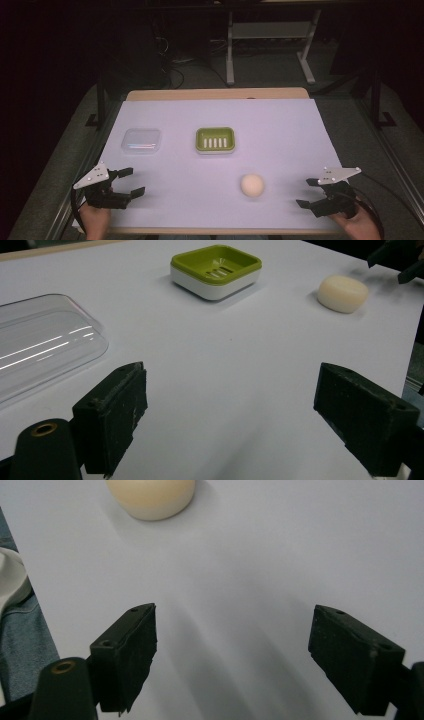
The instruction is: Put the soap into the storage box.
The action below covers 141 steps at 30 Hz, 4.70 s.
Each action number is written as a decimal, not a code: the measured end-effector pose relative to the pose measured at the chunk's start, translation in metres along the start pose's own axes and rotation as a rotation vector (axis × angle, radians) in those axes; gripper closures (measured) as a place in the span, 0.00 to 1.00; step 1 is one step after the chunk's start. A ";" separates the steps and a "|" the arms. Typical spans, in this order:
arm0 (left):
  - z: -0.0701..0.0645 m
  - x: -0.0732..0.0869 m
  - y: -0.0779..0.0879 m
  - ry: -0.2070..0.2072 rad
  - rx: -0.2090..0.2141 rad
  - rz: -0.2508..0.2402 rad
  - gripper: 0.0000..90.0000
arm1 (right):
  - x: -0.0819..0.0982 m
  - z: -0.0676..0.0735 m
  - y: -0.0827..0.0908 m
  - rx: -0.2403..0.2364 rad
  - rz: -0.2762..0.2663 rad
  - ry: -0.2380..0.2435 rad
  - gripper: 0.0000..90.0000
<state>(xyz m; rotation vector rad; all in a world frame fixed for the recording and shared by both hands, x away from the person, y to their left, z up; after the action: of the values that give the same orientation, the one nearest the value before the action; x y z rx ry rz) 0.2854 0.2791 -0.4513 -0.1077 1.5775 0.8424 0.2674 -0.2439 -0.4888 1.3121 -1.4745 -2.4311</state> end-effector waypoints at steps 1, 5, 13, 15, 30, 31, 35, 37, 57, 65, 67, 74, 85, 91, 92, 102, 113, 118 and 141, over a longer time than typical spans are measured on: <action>0.000 0.000 0.000 0.002 0.000 -0.002 0.15 | -0.001 0.000 0.000 0.001 -0.006 -0.003 0.21; 0.000 0.001 -0.001 0.004 -0.001 0.003 0.15 | -0.004 0.001 0.001 -0.004 -0.018 -0.008 0.20; 0.000 0.001 0.000 -0.007 -0.007 0.007 0.15 | -0.010 0.012 -0.003 -0.021 -0.007 0.024 0.21; 0.000 0.001 0.000 -0.008 -0.009 0.005 0.15 | -0.012 0.014 -0.003 -0.021 -0.006 0.031 0.21; -0.001 0.000 0.002 -0.004 -0.015 -0.006 0.15 | -0.028 0.028 -0.011 -0.080 0.016 0.079 0.21; -0.001 0.000 0.002 -0.004 -0.015 -0.006 0.15 | -0.028 0.028 -0.011 -0.080 0.016 0.079 0.21; -0.002 0.000 0.002 -0.010 -0.012 -0.003 0.15 | -0.036 0.030 -0.013 -0.086 0.032 0.098 0.21; -0.002 0.000 0.001 -0.011 -0.013 -0.001 0.15 | -0.038 0.031 -0.014 -0.088 0.037 0.102 0.21; -0.002 0.000 0.001 -0.014 -0.011 -0.002 0.15 | -0.069 0.049 -0.042 -0.129 0.113 0.178 0.19; -0.001 0.000 0.001 -0.008 -0.011 -0.005 0.15 | -0.080 0.054 -0.051 -0.134 0.137 0.214 0.19; -0.002 0.000 0.001 -0.012 -0.010 -0.004 0.15 | -0.082 0.056 -0.054 -0.137 0.148 0.223 0.19; -0.001 0.000 0.002 -0.008 -0.011 -0.006 0.15 | -0.087 0.062 -0.068 -0.140 0.179 0.253 0.18; -0.002 0.000 0.001 -0.012 -0.008 -0.003 0.15 | -0.089 0.066 -0.079 -0.142 0.210 0.271 0.18; -0.002 0.000 0.001 -0.012 -0.009 -0.003 0.15 | -0.088 0.069 -0.087 -0.138 0.240 0.277 0.18; -0.001 0.000 0.001 -0.012 -0.010 -0.003 0.15 | -0.088 0.069 -0.088 -0.141 0.247 0.275 0.17; -0.003 0.000 0.000 -0.013 -0.007 -0.002 0.15 | -0.086 0.070 -0.099 -0.147 0.288 0.282 0.17; -0.001 0.001 0.001 -0.012 -0.013 -0.002 0.15 | -0.085 0.071 -0.106 -0.135 0.318 0.305 0.17; -0.002 0.000 0.001 -0.015 -0.011 -0.003 0.15 | -0.083 0.073 -0.110 -0.127 0.337 0.311 0.19; -0.002 0.001 0.001 -0.011 -0.012 -0.003 0.15 | -0.084 0.073 -0.110 -0.118 0.345 0.314 0.25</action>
<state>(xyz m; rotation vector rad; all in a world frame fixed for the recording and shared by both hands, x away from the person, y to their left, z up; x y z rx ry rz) 0.2832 0.2788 -0.4517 -0.1138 1.5614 0.8493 0.3165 -0.0960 -0.5009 1.2264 -1.3249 -1.9635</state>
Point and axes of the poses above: each handheld gripper's, and its own axes: y roughly backward along the jaws, x roughly out of its underside, z roughly to its left, the point moved 8 cm from there along -y, roughly forward along the jaws, and after that the axes turned 12 degrees about -y, right-handed, at the moved point
